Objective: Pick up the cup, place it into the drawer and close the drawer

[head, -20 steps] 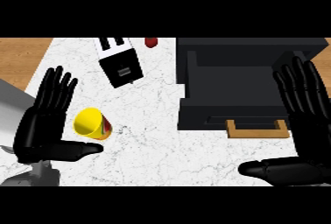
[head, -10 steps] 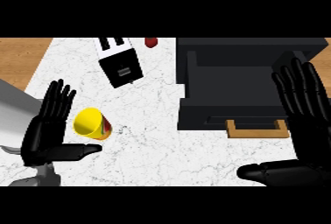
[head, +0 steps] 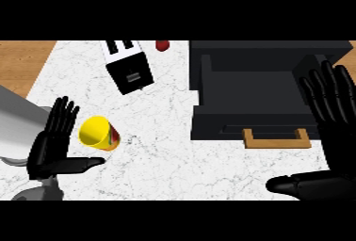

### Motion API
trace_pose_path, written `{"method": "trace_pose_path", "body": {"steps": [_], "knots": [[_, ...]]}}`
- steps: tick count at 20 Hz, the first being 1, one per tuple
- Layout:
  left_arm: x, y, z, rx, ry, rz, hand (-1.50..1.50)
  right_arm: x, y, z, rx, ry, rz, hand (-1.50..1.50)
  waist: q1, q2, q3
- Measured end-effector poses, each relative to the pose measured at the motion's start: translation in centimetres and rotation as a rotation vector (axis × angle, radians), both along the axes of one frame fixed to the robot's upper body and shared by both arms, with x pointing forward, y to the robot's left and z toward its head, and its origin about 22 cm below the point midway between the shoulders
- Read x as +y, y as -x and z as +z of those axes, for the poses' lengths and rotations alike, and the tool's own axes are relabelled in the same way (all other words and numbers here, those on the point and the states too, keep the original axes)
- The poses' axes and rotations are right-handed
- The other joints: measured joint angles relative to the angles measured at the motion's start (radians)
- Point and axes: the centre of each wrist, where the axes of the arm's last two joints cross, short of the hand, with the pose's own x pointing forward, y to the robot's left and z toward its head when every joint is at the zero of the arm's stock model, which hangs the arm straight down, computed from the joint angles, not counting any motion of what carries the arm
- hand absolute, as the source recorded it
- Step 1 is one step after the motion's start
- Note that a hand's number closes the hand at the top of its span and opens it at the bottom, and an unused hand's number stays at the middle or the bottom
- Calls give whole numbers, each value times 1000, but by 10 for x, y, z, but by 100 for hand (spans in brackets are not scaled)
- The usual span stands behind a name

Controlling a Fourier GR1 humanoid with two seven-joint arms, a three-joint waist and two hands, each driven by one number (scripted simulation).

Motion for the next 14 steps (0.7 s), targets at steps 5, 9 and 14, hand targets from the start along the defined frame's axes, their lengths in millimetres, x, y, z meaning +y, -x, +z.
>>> {"method": "trace_pose_path", "body": {"steps": [5, 9, 14], "knots": [[1, -1, -20, 23, -3, 0, -150, 3, 1, 4, -1, 9, 1, -150, 0, 0, 0], [8, -5, -39, 34, -10, 1, -150, 7, -2, 2, -3, 9, 0, -150, 0, 0, 0], [9, -9, -54, 36, 2, 20, -150, 1, 1, 5, -7, 6, 4, -150, 0, 0, 0]]}}
